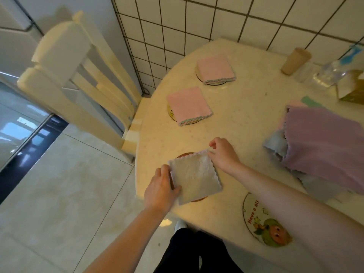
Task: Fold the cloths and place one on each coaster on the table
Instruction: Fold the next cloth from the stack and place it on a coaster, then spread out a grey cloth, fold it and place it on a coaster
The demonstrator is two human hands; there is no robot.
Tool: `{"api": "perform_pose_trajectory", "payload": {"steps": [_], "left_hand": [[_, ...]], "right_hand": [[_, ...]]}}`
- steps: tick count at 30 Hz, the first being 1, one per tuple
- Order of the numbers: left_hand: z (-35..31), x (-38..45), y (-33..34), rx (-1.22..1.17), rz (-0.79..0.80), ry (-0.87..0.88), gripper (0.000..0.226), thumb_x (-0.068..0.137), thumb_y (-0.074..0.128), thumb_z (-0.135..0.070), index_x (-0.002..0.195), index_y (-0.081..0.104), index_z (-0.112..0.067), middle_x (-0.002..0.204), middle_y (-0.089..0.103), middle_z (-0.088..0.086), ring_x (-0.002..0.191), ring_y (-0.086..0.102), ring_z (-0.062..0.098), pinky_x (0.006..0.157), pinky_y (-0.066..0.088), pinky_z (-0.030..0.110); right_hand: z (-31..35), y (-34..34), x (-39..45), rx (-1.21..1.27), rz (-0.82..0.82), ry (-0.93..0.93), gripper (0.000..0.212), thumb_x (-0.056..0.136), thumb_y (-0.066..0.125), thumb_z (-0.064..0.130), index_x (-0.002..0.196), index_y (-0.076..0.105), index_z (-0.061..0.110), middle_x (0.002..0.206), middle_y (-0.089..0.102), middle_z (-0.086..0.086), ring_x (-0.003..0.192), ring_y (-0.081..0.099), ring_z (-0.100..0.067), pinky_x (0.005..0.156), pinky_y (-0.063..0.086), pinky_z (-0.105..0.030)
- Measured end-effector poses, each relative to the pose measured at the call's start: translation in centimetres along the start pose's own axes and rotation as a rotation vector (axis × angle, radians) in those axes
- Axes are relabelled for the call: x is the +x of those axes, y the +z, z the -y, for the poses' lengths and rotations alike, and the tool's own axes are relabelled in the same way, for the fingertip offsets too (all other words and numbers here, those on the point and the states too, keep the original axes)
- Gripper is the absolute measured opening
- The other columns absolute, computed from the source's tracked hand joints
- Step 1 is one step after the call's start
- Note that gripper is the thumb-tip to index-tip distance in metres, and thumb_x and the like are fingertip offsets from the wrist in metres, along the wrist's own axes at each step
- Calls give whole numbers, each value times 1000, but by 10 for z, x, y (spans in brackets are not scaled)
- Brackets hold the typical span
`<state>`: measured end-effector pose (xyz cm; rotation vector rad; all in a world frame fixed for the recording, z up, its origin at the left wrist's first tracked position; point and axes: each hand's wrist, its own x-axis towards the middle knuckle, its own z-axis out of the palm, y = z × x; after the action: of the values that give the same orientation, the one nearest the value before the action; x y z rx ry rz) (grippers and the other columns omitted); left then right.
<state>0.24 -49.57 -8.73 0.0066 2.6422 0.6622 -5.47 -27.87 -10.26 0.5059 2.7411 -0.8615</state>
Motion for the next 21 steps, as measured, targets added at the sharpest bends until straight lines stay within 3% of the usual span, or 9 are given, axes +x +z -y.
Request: {"api": "perform_pose_trajectory", "payload": {"steps": [4, 10, 13, 17, 21], "left_hand": [[-14, 15, 3, 140, -26, 181, 42, 87, 56, -29, 126, 42, -28, 119, 50, -4, 109, 48, 18, 80, 52, 33], [-55, 22, 24, 268, -2, 409, 30, 88, 51, -25, 117, 56, -17, 124, 52, 2, 120, 43, 26, 96, 40, 35], [-92, 15, 40, 270, -27, 494, 25, 91, 48, -27, 111, 60, -18, 111, 58, 1, 108, 51, 25, 90, 38, 33], [-167, -5, 85, 238, 61, 567, 32, 91, 48, -18, 122, 54, -17, 122, 52, 1, 114, 46, 23, 91, 40, 33], [-235, -22, 141, 292, 82, 635, 40, 86, 51, -12, 125, 53, -17, 127, 50, 1, 119, 42, 24, 91, 42, 34]], "right_hand": [[-20, -26, -6, -11, -9, 17, 21, 87, 60, 17, 107, 56, 15, 103, 59, -2, 95, 58, -19, 82, 48, -33], [-76, -62, -29, -26, -40, 42, 17, 89, 56, 15, 106, 57, 17, 98, 61, 3, 91, 59, -17, 77, 51, -34], [-118, -79, -43, -65, -77, -6, 17, 89, 57, 15, 106, 56, 18, 96, 61, 4, 90, 59, -15, 75, 51, -31], [-196, -119, -68, -184, -143, -115, 12, 89, 57, 15, 100, 57, 18, 96, 57, 6, 88, 55, -12, 71, 47, -27], [-281, -156, -88, -414, -248, -246, 8, 79, 64, 14, 77, 56, 15, 80, 57, -3, 77, 60, -26, 54, 45, -32]]}}
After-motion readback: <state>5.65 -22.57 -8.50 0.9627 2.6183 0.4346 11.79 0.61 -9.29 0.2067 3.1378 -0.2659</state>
